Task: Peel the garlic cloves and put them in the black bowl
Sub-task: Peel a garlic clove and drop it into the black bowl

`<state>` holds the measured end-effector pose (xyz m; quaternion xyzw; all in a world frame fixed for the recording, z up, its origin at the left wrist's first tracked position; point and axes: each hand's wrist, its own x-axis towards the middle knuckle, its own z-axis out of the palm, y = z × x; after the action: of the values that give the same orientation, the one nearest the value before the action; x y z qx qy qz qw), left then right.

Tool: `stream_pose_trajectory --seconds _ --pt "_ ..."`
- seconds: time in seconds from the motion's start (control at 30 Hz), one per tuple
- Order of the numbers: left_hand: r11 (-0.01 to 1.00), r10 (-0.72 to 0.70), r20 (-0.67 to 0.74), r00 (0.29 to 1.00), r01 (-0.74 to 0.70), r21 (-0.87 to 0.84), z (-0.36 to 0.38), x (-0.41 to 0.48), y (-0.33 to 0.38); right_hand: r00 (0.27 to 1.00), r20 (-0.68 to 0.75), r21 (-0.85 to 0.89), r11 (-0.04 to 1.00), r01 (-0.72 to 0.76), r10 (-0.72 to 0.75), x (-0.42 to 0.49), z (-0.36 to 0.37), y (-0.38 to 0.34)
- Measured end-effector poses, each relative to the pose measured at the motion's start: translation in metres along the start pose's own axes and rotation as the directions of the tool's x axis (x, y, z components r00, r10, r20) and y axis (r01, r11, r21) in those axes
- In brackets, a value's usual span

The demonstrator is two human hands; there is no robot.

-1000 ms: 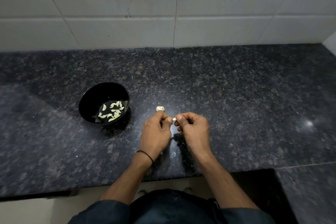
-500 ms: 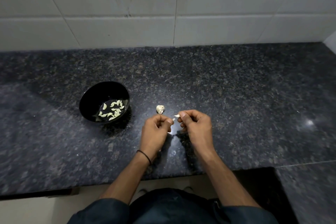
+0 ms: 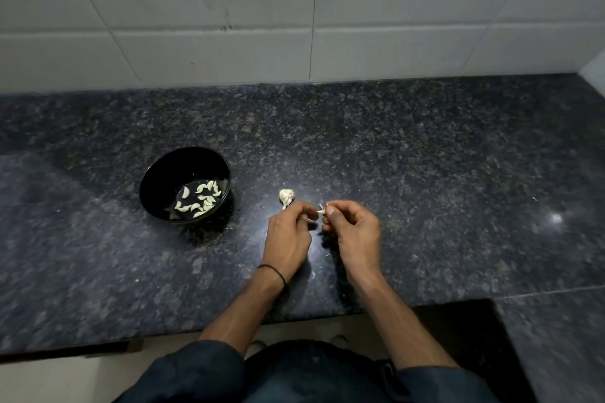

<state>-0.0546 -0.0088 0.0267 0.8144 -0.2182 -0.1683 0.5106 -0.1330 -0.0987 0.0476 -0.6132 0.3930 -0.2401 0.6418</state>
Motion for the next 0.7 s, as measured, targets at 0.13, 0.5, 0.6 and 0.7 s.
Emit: stream_pose_trajectory --seconds 0.13,0.5,0.6,0.7 --pt "0.991 -0.012 -0.011 1.000 0.010 -0.132 -0.001 -0.003 0.002 0.999 -0.002 -0.019 0.999 0.036 -0.036 0.000 -0.001 0.001" --pt "0.997 -0.017 -0.101 0.995 0.008 -0.081 -0.006 0.001 0.009 0.999 0.035 -0.121 0.993 0.004 0.000 0.001 0.003 -0.005" --pt "0.995 -0.011 -0.078 0.997 0.003 -0.096 -0.007 0.002 0.010 0.999 0.040 -0.200 0.980 0.009 -0.001 0.006 0.002 -0.003" --pt "0.993 -0.027 -0.062 0.998 0.020 -0.115 -0.009 0.002 0.011 0.999 0.053 -0.247 0.969 0.006 0.007 0.007 0.001 -0.001"
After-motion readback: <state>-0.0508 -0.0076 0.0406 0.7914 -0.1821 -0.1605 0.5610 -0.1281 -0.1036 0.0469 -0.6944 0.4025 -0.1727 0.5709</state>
